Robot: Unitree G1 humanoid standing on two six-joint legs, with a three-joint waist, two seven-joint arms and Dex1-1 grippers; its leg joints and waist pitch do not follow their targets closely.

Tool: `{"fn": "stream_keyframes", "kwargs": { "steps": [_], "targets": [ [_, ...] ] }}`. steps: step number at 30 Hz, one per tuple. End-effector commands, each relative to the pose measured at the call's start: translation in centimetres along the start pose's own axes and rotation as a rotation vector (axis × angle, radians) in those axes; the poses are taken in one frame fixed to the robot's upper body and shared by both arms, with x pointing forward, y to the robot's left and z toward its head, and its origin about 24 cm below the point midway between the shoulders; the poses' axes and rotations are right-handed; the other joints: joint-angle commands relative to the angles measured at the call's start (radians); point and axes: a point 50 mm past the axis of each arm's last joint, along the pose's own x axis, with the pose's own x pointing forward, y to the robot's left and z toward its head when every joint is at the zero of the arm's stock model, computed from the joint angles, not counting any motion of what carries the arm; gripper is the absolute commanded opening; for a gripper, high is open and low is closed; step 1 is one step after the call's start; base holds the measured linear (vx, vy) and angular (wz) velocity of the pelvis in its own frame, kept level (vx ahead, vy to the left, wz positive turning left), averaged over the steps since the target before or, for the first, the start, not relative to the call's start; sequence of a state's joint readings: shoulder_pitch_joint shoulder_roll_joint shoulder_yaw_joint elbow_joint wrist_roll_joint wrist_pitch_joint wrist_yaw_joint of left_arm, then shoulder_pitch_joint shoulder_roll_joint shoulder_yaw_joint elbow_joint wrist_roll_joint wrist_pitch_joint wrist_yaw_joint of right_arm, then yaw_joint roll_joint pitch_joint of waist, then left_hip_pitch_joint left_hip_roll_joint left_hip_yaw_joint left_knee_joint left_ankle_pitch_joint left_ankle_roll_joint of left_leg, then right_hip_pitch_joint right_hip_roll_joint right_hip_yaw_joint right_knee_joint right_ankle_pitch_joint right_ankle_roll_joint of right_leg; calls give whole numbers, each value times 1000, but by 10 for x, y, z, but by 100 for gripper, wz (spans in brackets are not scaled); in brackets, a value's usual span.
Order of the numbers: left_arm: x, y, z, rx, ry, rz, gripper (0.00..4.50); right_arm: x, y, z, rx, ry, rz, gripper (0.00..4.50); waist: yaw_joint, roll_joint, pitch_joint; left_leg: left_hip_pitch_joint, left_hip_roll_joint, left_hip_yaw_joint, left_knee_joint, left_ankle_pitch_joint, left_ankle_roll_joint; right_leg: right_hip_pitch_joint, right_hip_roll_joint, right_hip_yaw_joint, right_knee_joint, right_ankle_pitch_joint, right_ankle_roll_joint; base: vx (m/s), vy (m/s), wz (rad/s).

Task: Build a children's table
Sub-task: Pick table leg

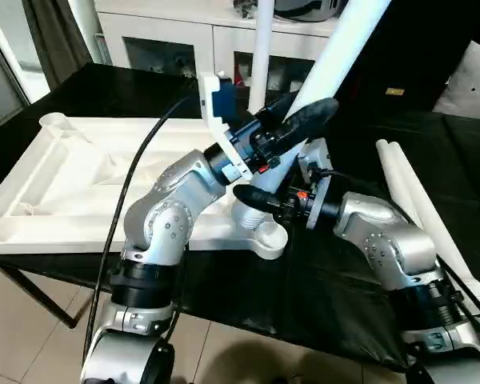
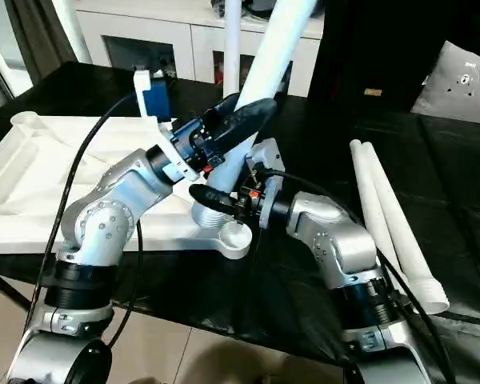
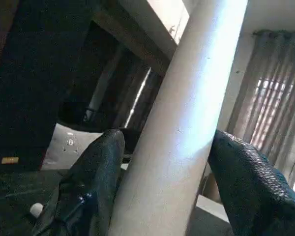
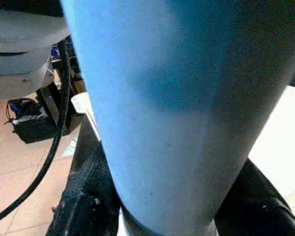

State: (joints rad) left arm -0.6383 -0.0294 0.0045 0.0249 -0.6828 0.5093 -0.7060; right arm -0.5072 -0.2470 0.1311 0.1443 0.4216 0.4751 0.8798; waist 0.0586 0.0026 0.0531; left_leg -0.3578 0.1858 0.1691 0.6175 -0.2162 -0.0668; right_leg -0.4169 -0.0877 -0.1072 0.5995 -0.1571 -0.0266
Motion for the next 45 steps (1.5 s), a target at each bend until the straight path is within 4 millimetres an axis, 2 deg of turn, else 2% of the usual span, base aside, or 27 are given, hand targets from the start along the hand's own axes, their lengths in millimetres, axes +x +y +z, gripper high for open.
{"fn": "stream_keyframes", "kwargs": {
  "steps": [1, 5, 7, 11, 12, 14, 17, 20, 21, 22, 23, 24, 25, 26, 27, 28, 29, 30, 32, 33, 34, 35, 36, 37, 38, 39, 45],
  "targets": [
    [22, -32, 0, -38, -8, -206, 328, 0, -8, -16, 59, 74, -85, 193, 0, -10, -73, -8, 34, -6, -67, -68, 64, 76, -52, 52, -71, -275, -149, 0, 0, 0],
    [18, -30, 6, -48, -24, -192, 341, -1, -8, -16, 53, 67, -95, 193, 1, -12, -75, -9, 34, -5, -66, -55, 66, 77, -53, 53, -66, -238, -168, 0, 0, 0],
    [17, -30, 8, -51, -39, -188, 373, -2, -9, -16, 55, 63, -99, 193, 0, -12, -74, -10, 33, -5, -65, -55, 71, 78, -54, 53, -67, -241, -166, 0, 0, 0],
    [11, -27, 20, -117, -175, -155, 389, -3, -10, -14, 71, 31, -112, 193, 1, -16, -73, -11, 32, -3, -65, -58, 68, 78, -54, 53, -69, -263, -165, 0, 0, 0],
    [10, -26, 22, -127, -192, -149, 414, -3, -10, -14, 73, 26, -113, 193, 2, -16, -73, -12, 31, -2, -64, -57, 67, 79, -55, 53, -69, -267, -168, 0, 0, 0],
    [8, -24, 27, -164, -251, -124, 418, -4, -9, -13, 78, 4, -116, 192, 2, -18, -72, -11, 33, -2, -65, -62, 67, 76, -53, 52, -71, -275, -171, 0, 0, 0],
    [5, -18, 34, -196, -323, -69, 418, -5, -8, -10, 78, -37, -130, 191, -1, -19, -71, -14, 30, -3, -64, -71, 69, 79, -51, 50, -74, -297, -142, 0, 0, 0],
    [0, -9, 36, -175, -338, 25, 418, -6, -8, -7, 74, -75, -152, 191, -3, -18, -71, -11, 29, -3, -65, -73, 65, 76, -47, 50, -79, -316, -118, 0, 0, 0],
    [-6, 4, 36, -103, -308, 159, 418, -9, -8, -5, 68, -101, -198, 191, -4, -17, -70, -11, 29, -4, -66, -73, 64, 76, -46, 49, -80, -324, -107, 0, 0, 0],
    [-6, 4, 36, -103, -308, 159, 418, -9, -8, -5, 68, -101, -198, 191, -4, -16, -70, -9, 31, -5, -67, -72, 63, 74, -46, 49, -81, -326, -98, 0, 0, 0],
    [-12, 13, 35, -36, -274, 258, 418, -11, -10, -3, 47, -115, -253, 191, -3, -16, -72, -8, 30, -5, -67, -65, 63, 74, -46, 49, -80, -321, -88, 0, 0, 0],
    [-19, 21, 35, 36, -237, 354, 418, -13, -12, -2, 31, -126, -312, 191, -3, -10, -71, -8, 35, -9, -69, -53, 58, 70, -45, 51, -79, -305, -74, 0, 0, 0],
    [-21, 22, 36, 52, -229, 374, 418, -14, -12, -2, 28, -128, -325, 191, -5, -11, -74, -7, 32, -9, -68, -48, 52, 74, -45, 49, -74, -290, -70, 0, 0, 0],
    [-28, 29, 36, 104, -199, 451, 418, -16, -13, -2, 17, -125, -359, 191, -4, -10, -75, -6, 32, -9, -69, -47, 48, 74, -46, 50, -73, -283, -73, 0, 0, 0],
    [-38, 36, 34, 175, -140, 537, 418, -18, -13, -2, 18, -133, -403, 191, -5, -5, -73, -7, 33, -9, -69, -48, 43, 73, -46, 51, -72, -268, -80, 0, 0, 0],
    [-47, 41, 34, 242, -90, 600, 418, -21, -14, -2, 19, -135, -448, 191, -7, -6, -75, -6, 34, -10, -69, -44, 39, 73, -45, 51, -67, -247, -83, 0, 0, 0],
    [-47, 41, 34, 242, -90, 600, 418, -21, -14, -2, 19, -135, -448, 191, -7, -5, -75, -6, 34, -11, -70, -39, 38, 73, -46, 52, -67, -238, -84, 0, 0, 0],
    [-65, 47, 27, 328, 18, 685, 418, -26, -17, -7, -27, -87, -552, 191, -7, 0, -75, -5, 32, -9, -70, -44, 35, 73, -47, 52, -66, -236, -94, 0, 0, 0],
    [-83, 53, 18, 410, 135, 778, 418, -29, -18, -14, -41, -40, -634, 191, -10, 3, -75, -4, 34, -11, -71, -38, 19, 71, -44, 52, -62, -215, -95, 0, 0, 0],
    [-86, 53, 17, 417, 146, 789, 418, -30, -18, -15, -42, -37, -644, 191, -14, 7, -73, -4, 32, -8, -72, -52, 11, 69, -44, 53, -65, -220, -98, 0, 0, 0],
    [-103, 56, 8, 468, 212, 856, 418, -33, -19, -20, -30, -23, -701, 191, -14, 7, -74, -3, 31, -8, -72, -66, 8, 72, -46, 53, -67, -233, -103, 0, 0, 0],
    [-119, 55, 0, 506, 259, 911, 418, -38, -20, -23, -31, -10, -761, 191, -19, 3, -69, -5, 34, -9, -77, -90, 8, 70, -45, 52, -71, -260, -99, 0, 0, 0],
    [-119, 55, 0, 506, 259, 911, 418, -38, -20, -23, -31, -10, -761, 191, -18, 5, -69, -4, 35, -10, -78, -101, 5, 70, -46, 52, -72, -275, -97, 0, 0, 0],
    [-126, 54, -4, 521, 276, 933, 418, -40, -20, -24, -41, -5, -791, 191, -20, 0, -70, -3, 33, -8, -77, -114, 2, 68, -47, 53, -75, -297, -91, 0, 0, 0],
    [-135, 54, -7, 537, 280, 967, 418, -44, -19, -26, -40, 16, -828, 191, -18, 5, -70, 0, 34, -9, -78, -119, 0, 67, -47, 53, -75, -302, -93, 0, 0, 0],
    [-145, 52, -11, 546, 276, 1017, 418, -47, -17, -28, -40, 32, -858, 191, -21, 1, -67, -3, 34, -9, -79, -123, 1, 66, -45, 54, -76, -300, -92, 0, 0, 0],
    [-157, 42, -20, 515, 236, 1081, 418, -53, -10, -31, -99, 1, -900, 191, -23, -2, -61, -3, 31, -8, -80, -189, 6, 59, -53, 55, -93, -412, -52, 0, 0, 0]
  ]
}}
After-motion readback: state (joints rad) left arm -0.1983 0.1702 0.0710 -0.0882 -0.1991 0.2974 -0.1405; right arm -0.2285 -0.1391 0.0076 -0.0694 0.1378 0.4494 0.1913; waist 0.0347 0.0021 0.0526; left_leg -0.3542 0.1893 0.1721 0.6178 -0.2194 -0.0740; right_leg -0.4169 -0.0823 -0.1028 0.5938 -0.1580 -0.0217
